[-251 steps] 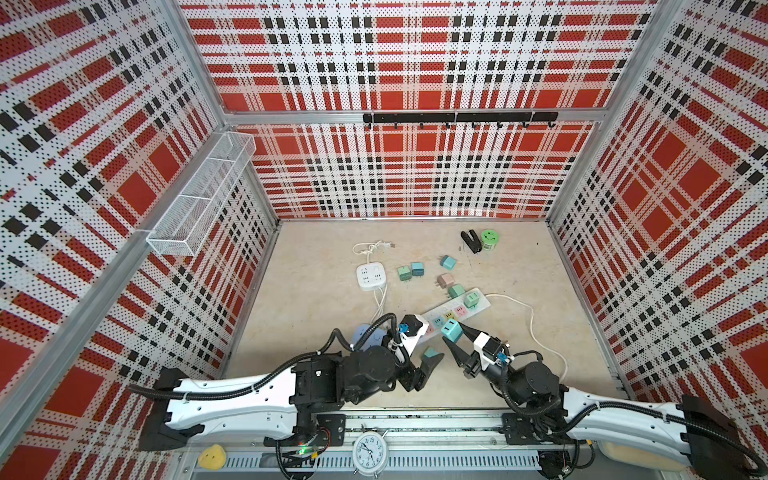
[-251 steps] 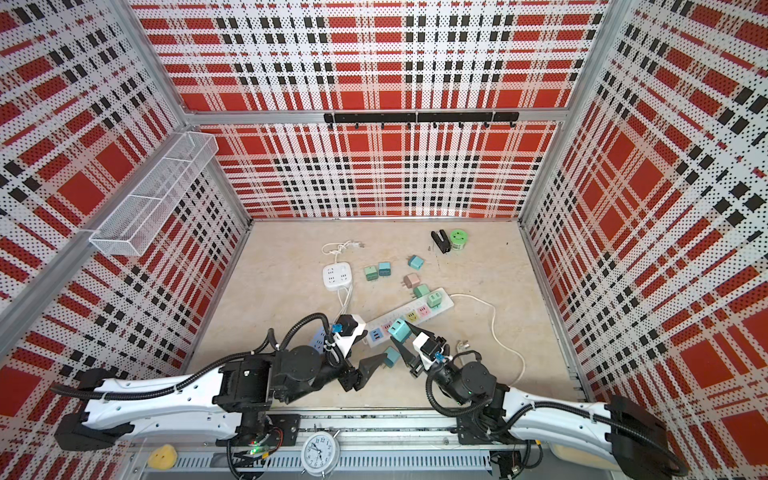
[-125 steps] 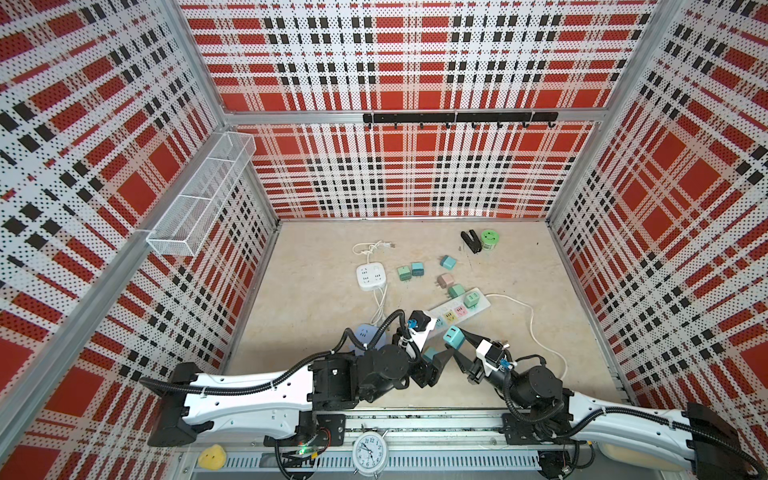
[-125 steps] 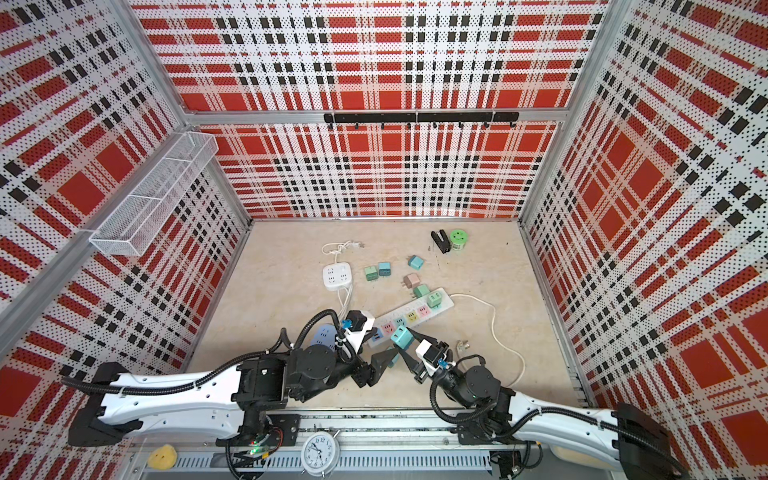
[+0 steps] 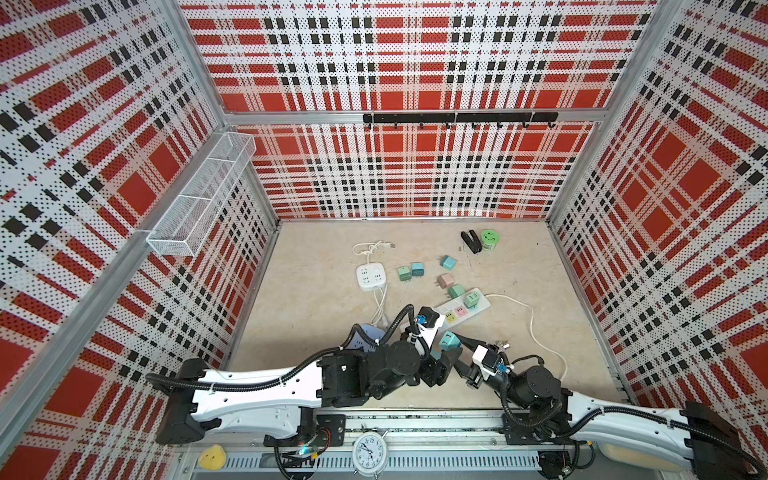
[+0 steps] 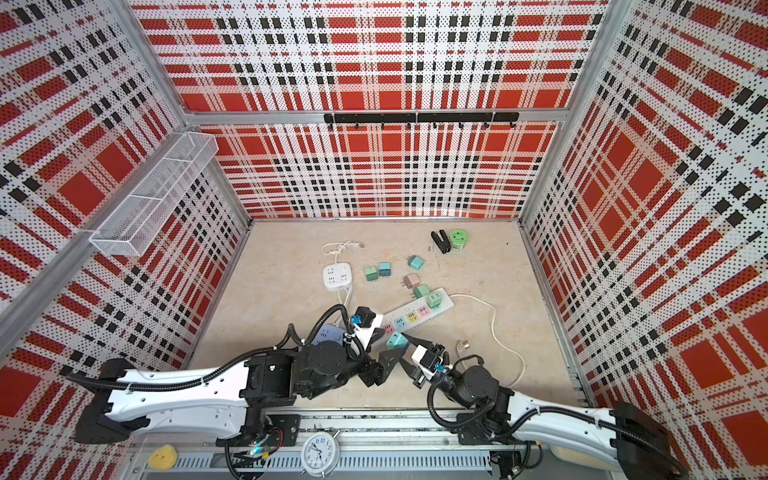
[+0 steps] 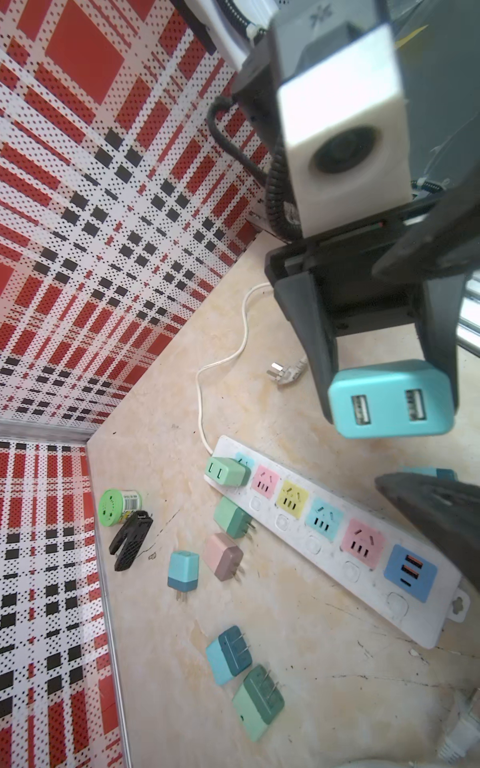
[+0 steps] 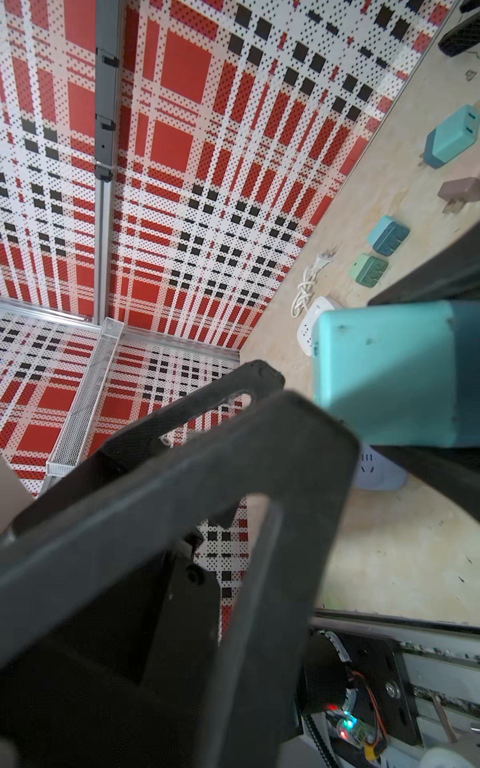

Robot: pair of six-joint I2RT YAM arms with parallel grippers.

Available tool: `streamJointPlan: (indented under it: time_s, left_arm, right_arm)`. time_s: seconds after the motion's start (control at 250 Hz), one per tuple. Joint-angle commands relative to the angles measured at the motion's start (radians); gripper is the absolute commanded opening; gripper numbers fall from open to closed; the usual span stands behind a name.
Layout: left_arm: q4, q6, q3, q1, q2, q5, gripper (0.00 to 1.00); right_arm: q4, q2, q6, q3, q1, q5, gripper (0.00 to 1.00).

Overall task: Insert the plug
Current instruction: 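Close left gripper on the teal adapter held by the right gripper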

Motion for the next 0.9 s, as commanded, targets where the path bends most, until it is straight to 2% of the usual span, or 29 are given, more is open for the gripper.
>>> streamJointPlan:
  time_s: [0.0, 0.204, 0.388, 0.588, 0.672, 0.812, 0.852, 0.896]
  left_arm:
    - [-0.103, -0.054, 0.048, 0.011, 0.024, 0.020, 0.73]
    - [-0.128, -0.049, 0.090, 0.025, 0.075, 0.068, 0.72]
    - [-0.159, -0.043, 0.137, 0.026, 0.130, 0.091, 0.63]
    - [-0.161, -0.033, 0.162, 0.029, 0.147, 0.111, 0.43]
    - [-0.162, -0.030, 0.166, 0.030, 0.148, 0.116, 0.30]
    - [-0.167, -0.025, 0.169, 0.029, 0.142, 0.110, 0.03]
    - [-0.164, -0.024, 0.166, 0.029, 0.138, 0.104, 0.00]
    - [-0.161, -0.018, 0.166, 0.032, 0.135, 0.097, 0.00]
  right_arm:
    - [0.064, -0.042, -0.041, -0.023, 0.004, -0.046, 0.00]
    - [0.044, -0.084, -0.053, -0.031, 0.003, -0.059, 0.00]
    - [0.038, -0.091, -0.054, -0.034, 0.004, -0.078, 0.00]
    - [0.037, -0.094, -0.059, -0.037, 0.003, -0.087, 0.00]
    - [0.036, -0.101, -0.059, -0.037, 0.003, -0.081, 0.00]
    - [0.021, -0.106, -0.058, -0.037, 0.004, -0.086, 0.00]
    - [0.019, -0.106, -0.061, -0.037, 0.004, -0.084, 0.07]
    - [0.016, -0.106, -0.059, -0.038, 0.004, -0.086, 0.24]
